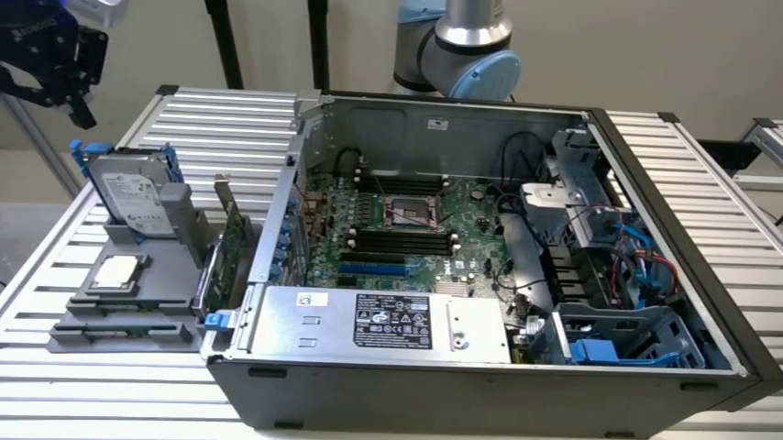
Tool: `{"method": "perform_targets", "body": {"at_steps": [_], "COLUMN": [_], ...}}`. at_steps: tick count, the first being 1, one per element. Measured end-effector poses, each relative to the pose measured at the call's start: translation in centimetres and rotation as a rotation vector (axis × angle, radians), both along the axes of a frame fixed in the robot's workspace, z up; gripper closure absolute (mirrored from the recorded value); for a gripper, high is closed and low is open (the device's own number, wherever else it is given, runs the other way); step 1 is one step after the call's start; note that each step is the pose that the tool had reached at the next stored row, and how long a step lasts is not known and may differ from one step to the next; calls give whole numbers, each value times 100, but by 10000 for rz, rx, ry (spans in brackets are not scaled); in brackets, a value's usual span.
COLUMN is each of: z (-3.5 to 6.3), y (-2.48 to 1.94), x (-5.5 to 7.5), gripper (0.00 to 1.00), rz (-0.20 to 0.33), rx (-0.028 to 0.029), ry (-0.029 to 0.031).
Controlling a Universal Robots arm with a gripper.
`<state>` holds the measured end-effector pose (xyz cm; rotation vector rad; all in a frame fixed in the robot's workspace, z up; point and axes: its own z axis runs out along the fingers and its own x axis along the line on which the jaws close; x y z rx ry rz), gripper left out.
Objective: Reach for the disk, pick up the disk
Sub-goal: 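Pick up the disk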
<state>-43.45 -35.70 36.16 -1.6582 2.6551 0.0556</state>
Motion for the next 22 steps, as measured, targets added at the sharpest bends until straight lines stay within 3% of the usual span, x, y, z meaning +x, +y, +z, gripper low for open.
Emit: {"method": "perform_targets", "body": {"at_steps": [13,22], "z": [-11,-16], "y": [0,0], "x": [0,22], "gripper": [89,89], "rz": [2359,3724], "rx": [0,0], "ry": [1,1]}}
